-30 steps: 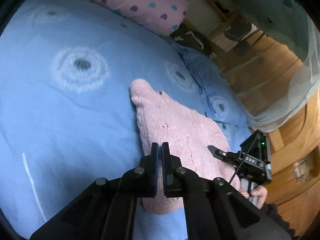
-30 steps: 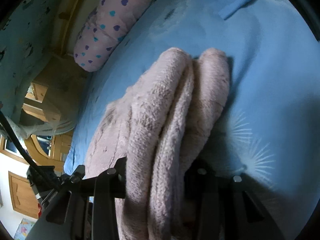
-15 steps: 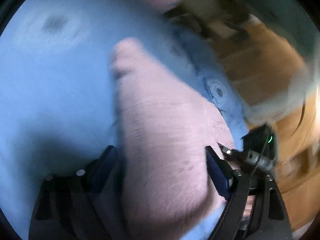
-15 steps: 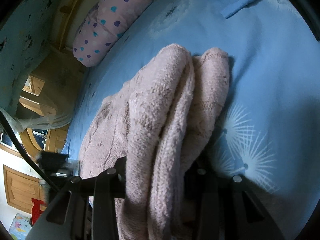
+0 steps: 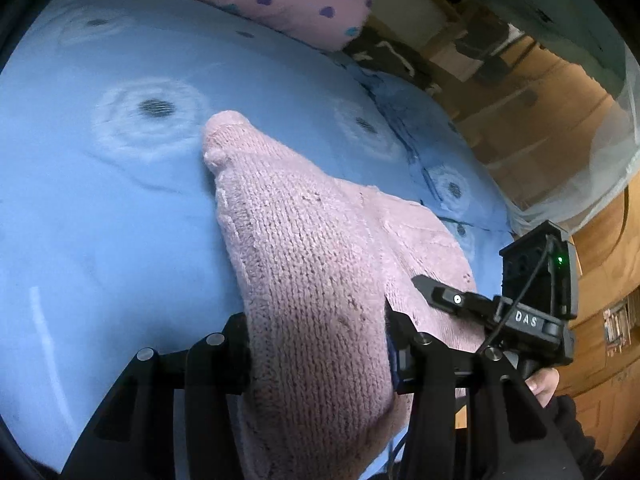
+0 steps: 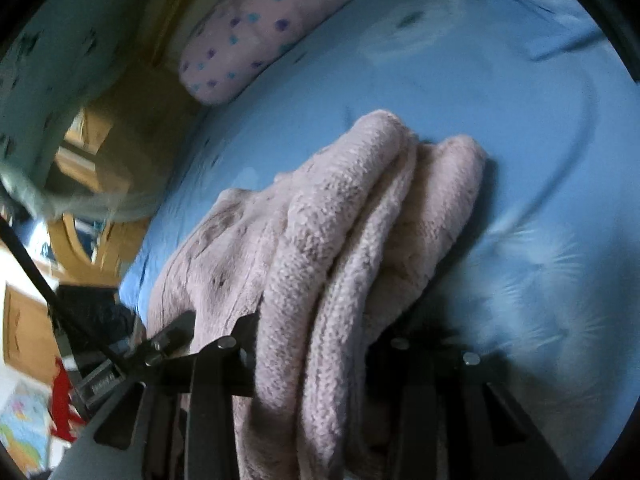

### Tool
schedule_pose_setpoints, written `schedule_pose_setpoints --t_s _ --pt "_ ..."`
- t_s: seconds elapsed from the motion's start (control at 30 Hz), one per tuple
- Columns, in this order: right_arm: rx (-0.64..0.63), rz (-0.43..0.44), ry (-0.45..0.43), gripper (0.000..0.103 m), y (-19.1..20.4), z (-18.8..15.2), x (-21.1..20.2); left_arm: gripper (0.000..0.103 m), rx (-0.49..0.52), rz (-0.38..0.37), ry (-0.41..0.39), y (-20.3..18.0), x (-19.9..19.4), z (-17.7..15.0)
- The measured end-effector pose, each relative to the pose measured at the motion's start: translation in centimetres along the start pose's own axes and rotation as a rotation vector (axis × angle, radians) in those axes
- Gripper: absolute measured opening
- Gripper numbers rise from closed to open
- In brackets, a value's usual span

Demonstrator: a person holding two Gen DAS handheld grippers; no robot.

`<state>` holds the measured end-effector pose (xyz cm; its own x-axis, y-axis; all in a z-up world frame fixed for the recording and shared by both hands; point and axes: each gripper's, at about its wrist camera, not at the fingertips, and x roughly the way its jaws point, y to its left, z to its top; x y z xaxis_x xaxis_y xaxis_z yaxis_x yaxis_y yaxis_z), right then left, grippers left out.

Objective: Fold small clothes

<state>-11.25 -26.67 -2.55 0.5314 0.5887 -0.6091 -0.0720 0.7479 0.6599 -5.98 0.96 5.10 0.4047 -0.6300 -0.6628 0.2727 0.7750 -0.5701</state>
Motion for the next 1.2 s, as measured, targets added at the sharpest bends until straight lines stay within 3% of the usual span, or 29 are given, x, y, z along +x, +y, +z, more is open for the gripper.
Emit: schedule_pose_setpoints --t_s 0.2,0.27,0.37,0.47,0.6,0.67,0.77,0.83,0.87,0.9,1.0,1.2 --pt "-0.028 0.023 0.06 0.037 2.0 -0.8 1.9 0.03 -0.04 0.016 0.004 2.1 -1.8 -0.7" --pt "-0.027 -0.013 0.062 0.039 2.1 -0.9 2.4 0.035 -0.061 0.01 0.023 2.9 -1.5 -0.9" --pt "0.029 -0.072 0.044 0.054 1.1 -0.7 2.7 0.042 -0.189 -0.053 0.013 5.2 -1.8 -0.7" --pt "0.103 -0.049 0.029 0.059 0.4 -0.3 2.5 0.044 -0.305 -0.133 -0.037 7.0 -2.6 0.1" --pt "0.088 -0.114 -0.018 0.064 1.0 0.0 2.7 0.047 -0.372 -0.167 -0.123 8.5 -3.1 0.8" --pt "0.087 -0.148 -0.033 0.066 1.6 0.2 3.1 0.054 -0.367 -0.187 -0.065 8.8 -1.6 1.2" --pt "0.069 -0.187 -0.044 0.069 2.7 1.0 4.1 0.053 -0.365 -0.239 0.037 8.8 1.3 1.3" --pt "0.073 -0.19 -0.046 0.067 2.9 1.4 4.7 0.035 -0.297 -0.219 0.035 7.9 1.6 1.4" --pt "0.07 -0.188 -0.042 0.061 3.0 1.7 4.9 0.032 -0.287 -0.207 0.031 7.8 1.5 1.5" --pt "0.066 -0.167 -0.029 0.046 2.8 1.6 5.0 0.028 -0.284 -0.196 0.022 7.6 1.3 1.5" --pt "0.073 -0.134 -0.035 0.036 2.7 2.0 4.4 0.024 -0.27 -0.154 0.008 6.8 0.7 1.6" --pt "0.018 -0.123 -0.076 0.034 5.0 3.2 3.0 0.021 -0.178 -0.099 -0.014 3.8 -0.9 2.9"
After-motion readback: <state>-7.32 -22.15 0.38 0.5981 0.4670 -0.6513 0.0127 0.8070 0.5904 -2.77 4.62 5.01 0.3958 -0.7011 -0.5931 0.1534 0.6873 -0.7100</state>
